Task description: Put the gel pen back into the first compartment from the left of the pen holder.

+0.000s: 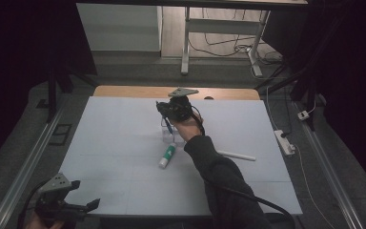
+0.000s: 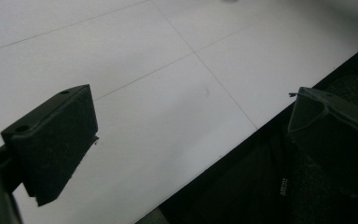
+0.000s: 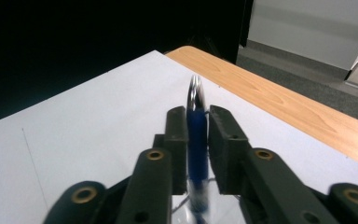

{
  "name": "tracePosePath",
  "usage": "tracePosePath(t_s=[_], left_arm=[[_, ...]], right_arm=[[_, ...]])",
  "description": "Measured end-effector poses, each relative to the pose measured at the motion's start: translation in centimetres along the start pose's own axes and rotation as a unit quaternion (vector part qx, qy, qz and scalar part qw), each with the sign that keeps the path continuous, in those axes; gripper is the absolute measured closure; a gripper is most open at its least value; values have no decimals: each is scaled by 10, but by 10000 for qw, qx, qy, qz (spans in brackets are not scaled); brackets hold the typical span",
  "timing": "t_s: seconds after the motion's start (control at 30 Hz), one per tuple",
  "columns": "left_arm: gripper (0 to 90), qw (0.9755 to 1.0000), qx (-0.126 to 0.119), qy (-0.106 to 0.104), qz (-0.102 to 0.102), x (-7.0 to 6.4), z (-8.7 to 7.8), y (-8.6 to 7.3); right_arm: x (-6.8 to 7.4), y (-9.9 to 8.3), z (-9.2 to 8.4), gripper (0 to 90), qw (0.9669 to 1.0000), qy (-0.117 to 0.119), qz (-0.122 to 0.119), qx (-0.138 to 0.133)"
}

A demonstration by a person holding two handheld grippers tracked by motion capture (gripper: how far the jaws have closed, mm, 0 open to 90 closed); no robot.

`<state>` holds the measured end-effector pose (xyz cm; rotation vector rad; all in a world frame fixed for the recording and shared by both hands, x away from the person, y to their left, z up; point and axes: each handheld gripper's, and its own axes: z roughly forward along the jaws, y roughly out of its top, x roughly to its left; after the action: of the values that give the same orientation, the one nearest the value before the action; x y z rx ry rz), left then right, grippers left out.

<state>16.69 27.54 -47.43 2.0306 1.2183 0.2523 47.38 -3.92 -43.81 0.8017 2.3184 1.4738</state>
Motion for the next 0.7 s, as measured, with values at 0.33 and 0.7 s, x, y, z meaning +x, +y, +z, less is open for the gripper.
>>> tracePosePath(t_s=[0.33, 0.7], left_arm=[[19, 10000, 0, 1, -3, 0, 0, 0], [19, 10000, -14, -7, -29, 1, 0, 0]], right_arm=[[3, 8, -10, 425, 9994, 145, 87, 286], [7, 2, -30, 190, 9968, 489, 52, 630]])
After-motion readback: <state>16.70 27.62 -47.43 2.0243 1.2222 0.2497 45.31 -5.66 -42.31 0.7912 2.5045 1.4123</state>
